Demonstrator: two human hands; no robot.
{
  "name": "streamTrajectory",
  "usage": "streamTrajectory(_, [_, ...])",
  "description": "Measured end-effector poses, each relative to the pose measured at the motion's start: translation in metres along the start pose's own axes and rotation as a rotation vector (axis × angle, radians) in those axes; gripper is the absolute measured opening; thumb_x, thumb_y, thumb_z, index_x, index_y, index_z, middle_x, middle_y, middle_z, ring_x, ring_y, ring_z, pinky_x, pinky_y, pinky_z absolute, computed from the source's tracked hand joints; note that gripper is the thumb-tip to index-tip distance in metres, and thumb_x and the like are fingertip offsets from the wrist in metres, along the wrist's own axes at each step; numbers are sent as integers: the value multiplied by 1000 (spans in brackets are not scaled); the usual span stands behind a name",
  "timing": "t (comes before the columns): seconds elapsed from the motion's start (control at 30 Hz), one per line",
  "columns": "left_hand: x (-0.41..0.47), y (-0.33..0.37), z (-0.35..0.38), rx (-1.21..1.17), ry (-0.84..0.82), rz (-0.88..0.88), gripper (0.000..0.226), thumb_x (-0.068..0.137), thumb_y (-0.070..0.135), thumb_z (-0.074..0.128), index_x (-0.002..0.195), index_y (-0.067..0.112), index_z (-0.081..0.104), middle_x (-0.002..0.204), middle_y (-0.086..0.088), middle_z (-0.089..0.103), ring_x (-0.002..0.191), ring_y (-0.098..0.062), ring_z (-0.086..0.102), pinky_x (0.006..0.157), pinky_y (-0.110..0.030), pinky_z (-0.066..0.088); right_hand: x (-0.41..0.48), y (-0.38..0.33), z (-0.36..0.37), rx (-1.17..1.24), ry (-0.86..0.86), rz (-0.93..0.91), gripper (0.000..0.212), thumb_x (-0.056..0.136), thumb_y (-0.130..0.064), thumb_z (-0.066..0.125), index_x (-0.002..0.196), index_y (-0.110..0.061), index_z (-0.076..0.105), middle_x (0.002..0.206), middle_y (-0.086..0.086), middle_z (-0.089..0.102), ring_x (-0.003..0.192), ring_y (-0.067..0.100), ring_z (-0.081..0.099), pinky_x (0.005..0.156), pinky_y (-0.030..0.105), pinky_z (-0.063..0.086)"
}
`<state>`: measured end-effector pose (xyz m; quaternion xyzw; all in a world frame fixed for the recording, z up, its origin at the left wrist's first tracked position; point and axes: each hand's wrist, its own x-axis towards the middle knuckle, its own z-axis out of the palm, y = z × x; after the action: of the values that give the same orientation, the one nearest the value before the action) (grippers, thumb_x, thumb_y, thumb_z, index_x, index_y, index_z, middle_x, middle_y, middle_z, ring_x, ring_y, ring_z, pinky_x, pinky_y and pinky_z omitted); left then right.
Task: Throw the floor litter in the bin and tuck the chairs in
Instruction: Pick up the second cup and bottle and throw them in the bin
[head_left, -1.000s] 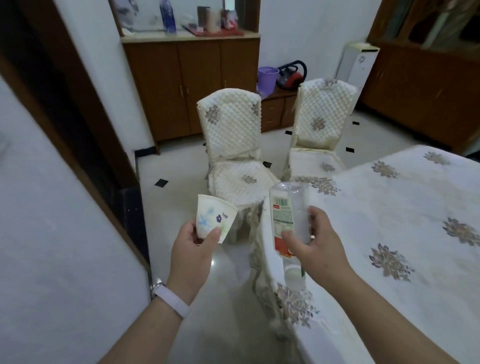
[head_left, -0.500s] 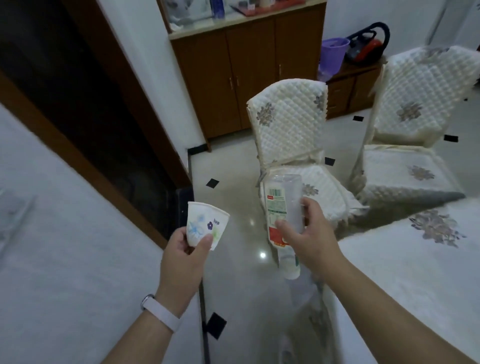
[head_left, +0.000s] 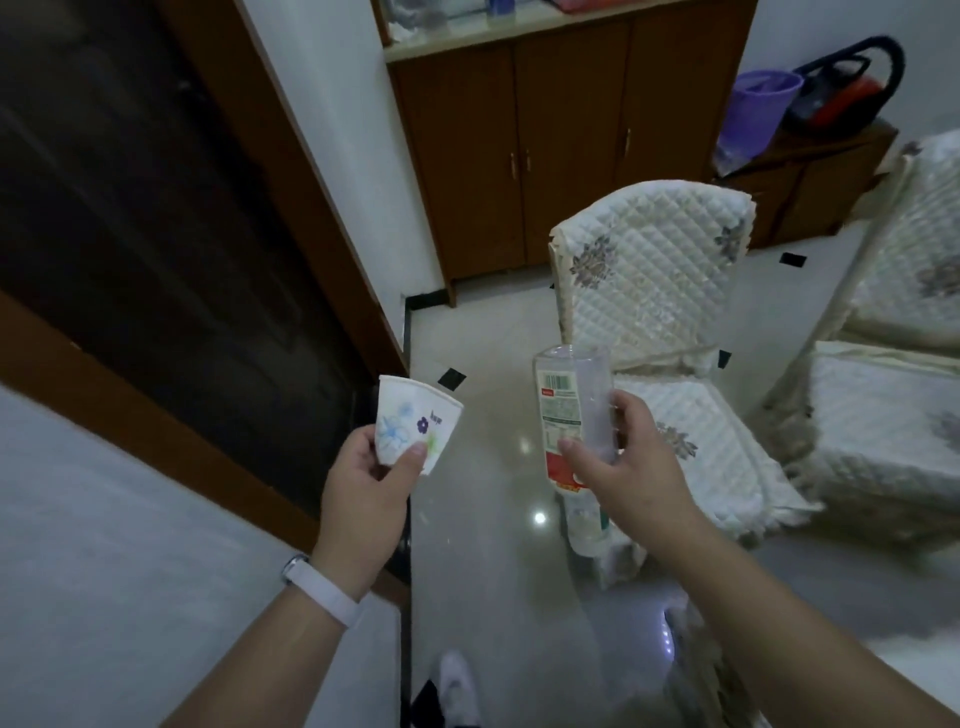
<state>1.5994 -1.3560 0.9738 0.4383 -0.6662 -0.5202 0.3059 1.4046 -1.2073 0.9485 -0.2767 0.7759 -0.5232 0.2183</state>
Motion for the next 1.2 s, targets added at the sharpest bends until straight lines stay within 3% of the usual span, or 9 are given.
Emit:
streamTrajectory(0.1, [50, -6, 9, -20, -27, 4, 18, 90, 19, 69, 101, 30, 60, 102, 9, 71, 90, -2, 69, 67, -20, 55, 41, -5, 12, -37, 4, 9, 53, 82, -32, 76, 124, -31, 45, 102, -22, 60, 87, -15, 59, 76, 22, 53])
streamTrajectory(0.23, [126, -20, 16, -65, -38, -4, 15, 89, 17, 70, 99, 25, 63, 97, 4, 73, 87, -8, 70, 73, -30, 58, 100, -22, 36, -119, 31, 7, 54, 80, -36, 75, 125, -29, 46, 103, -21, 61, 87, -7, 62, 76, 26, 54])
streamTrajectory(0.3, [171, -24, 17, -78, -78, -6, 14, 88, 16, 71, 98, 24, 64, 95, 4, 74, 86, -11, 70, 73, -32, 58, 133, -35, 51, -146, 63, 5, 53, 80, -36, 75, 124, -29, 46, 101, -21, 61, 85, -10, 61, 70, 21, 52])
streamTrajectory(0.4, [238, -20, 20, -112, -158, 2, 17, 88, 17, 71, 100, 26, 64, 96, 5, 74, 87, -9, 70, 71, -27, 56, 179, -63, 71, -171, 102, 10, 54, 80, -36, 75, 125, -30, 45, 104, -18, 61, 87, -8, 62, 61, 19, 55])
streamTrajectory(0.53, [326, -1, 30, -115, -218, 62, 15, 88, 19, 71, 96, 27, 62, 93, 5, 72, 83, -8, 68, 65, -20, 51, 234, -101, 91, -194, 146, -15, 56, 79, -43, 73, 125, -30, 44, 104, -18, 61, 88, -7, 64, 68, 23, 57])
streamTrajectory(0.67, [388, 18, 45, -176, -243, 95, 13, 89, 20, 70, 98, 25, 61, 94, 7, 71, 82, -5, 68, 64, -18, 51, 277, -120, 98, -269, 169, -14, 76, 65, -69, 66, 129, -36, 41, 113, -17, 61, 101, 8, 63, 82, 41, 57])
streamTrajectory(0.8, [438, 28, 62, -231, -233, 112, 14, 89, 18, 69, 97, 26, 61, 94, 8, 69, 80, -1, 67, 57, -10, 47, 324, -131, 95, -289, 201, 1, 66, 65, -67, 66, 122, -44, 41, 107, -20, 62, 99, 5, 63, 83, 42, 57])
streamTrajectory(1.0, [515, 20, 74, -247, -194, 65, 14, 88, 20, 71, 98, 25, 62, 96, 6, 72, 88, -10, 69, 74, -29, 55, 418, -125, 113, -265, 189, -17, 68, 74, -56, 71, 131, -33, 42, 111, -20, 58, 101, 4, 60, 86, 42, 57])
streamTrajectory(1.2, [603, 26, 92, -184, -117, 10, 14, 89, 14, 70, 98, 23, 63, 96, 4, 74, 91, -15, 70, 81, -39, 57, 540, -126, 143, -216, 54, -61, 66, 67, -63, 66, 123, -45, 37, 107, -24, 57, 97, 4, 62, 84, 39, 57])
